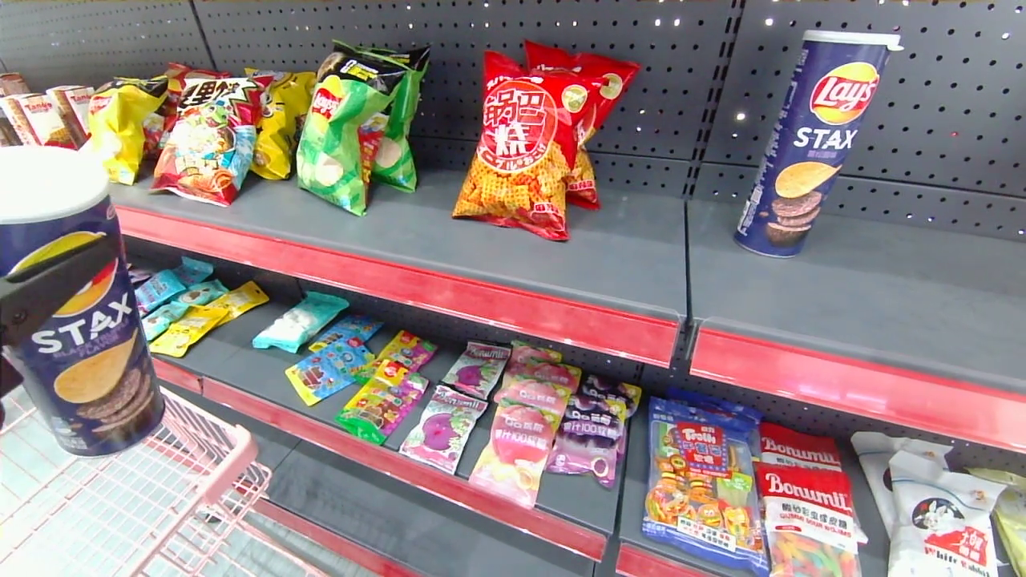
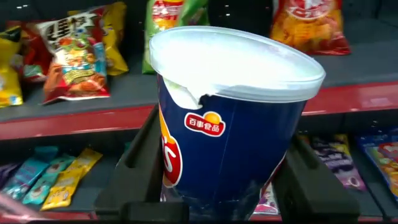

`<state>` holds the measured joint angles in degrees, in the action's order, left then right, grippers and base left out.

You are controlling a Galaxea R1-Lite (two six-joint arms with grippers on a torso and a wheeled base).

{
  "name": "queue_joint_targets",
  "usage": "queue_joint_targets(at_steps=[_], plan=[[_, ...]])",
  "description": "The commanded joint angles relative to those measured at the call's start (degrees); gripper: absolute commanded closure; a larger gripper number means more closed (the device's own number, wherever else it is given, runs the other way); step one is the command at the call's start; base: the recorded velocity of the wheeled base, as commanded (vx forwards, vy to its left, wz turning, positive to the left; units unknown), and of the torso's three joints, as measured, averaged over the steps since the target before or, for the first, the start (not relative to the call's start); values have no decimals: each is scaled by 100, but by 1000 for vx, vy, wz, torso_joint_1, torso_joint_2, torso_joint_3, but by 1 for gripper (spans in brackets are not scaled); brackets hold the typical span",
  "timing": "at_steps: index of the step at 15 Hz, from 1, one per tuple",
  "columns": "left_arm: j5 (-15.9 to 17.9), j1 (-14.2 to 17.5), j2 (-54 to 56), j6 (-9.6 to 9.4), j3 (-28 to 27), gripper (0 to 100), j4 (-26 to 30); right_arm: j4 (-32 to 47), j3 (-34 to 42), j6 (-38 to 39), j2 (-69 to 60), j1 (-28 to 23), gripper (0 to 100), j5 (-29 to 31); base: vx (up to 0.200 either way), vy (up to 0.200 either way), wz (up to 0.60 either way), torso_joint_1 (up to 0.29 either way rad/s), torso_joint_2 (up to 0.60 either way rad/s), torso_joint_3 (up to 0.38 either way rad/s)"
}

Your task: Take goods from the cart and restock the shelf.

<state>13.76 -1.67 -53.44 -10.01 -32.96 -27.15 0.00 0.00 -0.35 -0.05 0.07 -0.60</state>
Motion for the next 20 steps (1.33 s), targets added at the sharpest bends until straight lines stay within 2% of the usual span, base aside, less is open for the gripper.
queue_joint_targets(at_steps=[1, 11, 20], plan=[[12, -176, 36, 8, 44, 100, -10, 0, 0, 0, 5, 1, 0, -2, 0, 0, 0, 0, 0, 0], [48, -176, -8, 8, 53, 100, 87, 0, 0, -9, 5, 1, 0, -2, 0, 0, 0, 6, -13, -9], [65, -176, 9, -1, 53, 100, 96, 0, 0, -9, 5, 1, 0, -2, 0, 0, 0, 217, -495, -283]])
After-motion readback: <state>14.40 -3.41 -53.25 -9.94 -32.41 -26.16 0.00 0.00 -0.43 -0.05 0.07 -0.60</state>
